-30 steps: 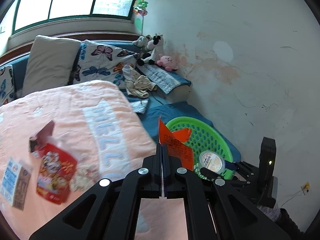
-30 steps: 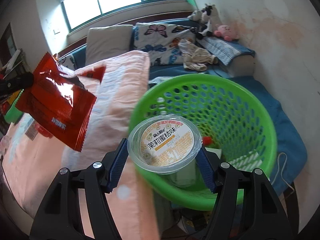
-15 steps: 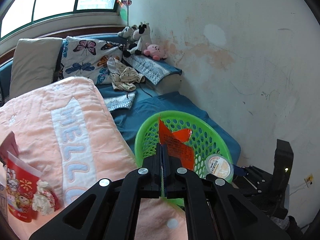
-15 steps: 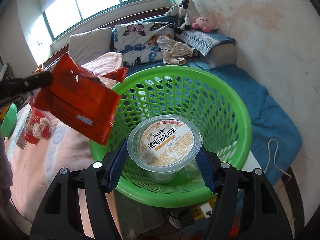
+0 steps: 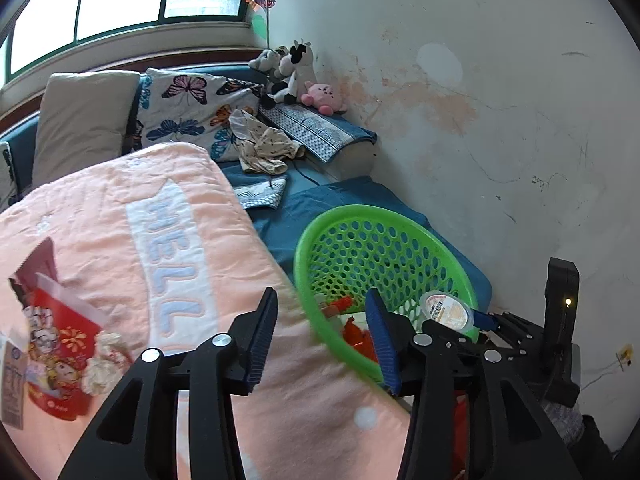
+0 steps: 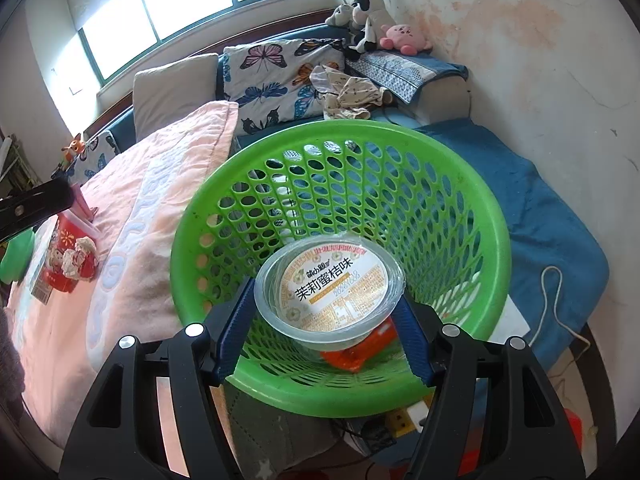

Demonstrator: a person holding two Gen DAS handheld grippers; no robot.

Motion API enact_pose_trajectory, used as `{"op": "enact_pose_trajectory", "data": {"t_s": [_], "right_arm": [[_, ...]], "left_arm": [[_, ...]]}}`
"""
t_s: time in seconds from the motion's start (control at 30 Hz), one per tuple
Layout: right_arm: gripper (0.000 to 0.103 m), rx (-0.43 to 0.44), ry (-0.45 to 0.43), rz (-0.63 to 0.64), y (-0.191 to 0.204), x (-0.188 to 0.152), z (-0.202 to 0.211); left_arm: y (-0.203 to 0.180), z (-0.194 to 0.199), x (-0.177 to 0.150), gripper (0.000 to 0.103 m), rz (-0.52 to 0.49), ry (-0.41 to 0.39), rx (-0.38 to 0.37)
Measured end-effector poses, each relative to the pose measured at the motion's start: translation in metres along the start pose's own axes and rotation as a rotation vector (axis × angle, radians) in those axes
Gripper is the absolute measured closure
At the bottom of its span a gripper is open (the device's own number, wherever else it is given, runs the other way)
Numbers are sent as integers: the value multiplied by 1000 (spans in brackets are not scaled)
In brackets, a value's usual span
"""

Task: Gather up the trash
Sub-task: 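Move both grippers back to the red PIZZA cup and crumpled paper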

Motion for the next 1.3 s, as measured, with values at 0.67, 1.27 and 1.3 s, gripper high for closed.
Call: {"op": "enact_pose_trajectory", "data": {"t_s": [0.67,1.27,1.3], "right_arm": [[25,81,-20,91,68,11,3],[23,265,76,325,189,10,-42],[23,273,82,340,195,9,-45]], "left_arm": [[132,76,-45,32,134,-34,255],[211,58,-57,31,234,65,301],[213,59,-57,31,236,64,301]]}}
Point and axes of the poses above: each gripper's, at about its wrist camera, not at the fingertips, and z roughly against the way its jaws point, y to its left, x to its top, the point moved 1 cm from there along -z, roughly the way its jaws point, and after that the axes turned 7 degrees about x, right-handed, at the moved point
